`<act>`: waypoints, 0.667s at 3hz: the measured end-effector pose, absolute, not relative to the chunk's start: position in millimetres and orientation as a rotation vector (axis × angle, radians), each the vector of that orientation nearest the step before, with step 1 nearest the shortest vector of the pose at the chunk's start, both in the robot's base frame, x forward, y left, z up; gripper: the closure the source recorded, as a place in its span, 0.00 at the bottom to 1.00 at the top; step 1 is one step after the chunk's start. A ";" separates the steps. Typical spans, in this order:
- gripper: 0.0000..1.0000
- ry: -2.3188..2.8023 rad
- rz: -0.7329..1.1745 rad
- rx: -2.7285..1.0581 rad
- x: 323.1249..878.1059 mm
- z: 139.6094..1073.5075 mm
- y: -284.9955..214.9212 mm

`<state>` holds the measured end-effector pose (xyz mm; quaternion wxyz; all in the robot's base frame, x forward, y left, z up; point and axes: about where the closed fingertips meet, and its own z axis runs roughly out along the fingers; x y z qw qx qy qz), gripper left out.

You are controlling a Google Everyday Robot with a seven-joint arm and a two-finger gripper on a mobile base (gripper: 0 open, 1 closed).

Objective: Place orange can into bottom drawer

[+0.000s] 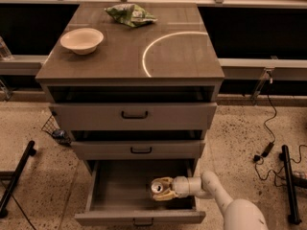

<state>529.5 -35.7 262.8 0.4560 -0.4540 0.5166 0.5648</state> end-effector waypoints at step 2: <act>0.14 1.230 1.283 -1.116 541.9 259.0 -36.5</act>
Offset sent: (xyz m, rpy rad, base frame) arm 0.0175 -0.0060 -0.0009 0.0076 -0.1531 -0.1015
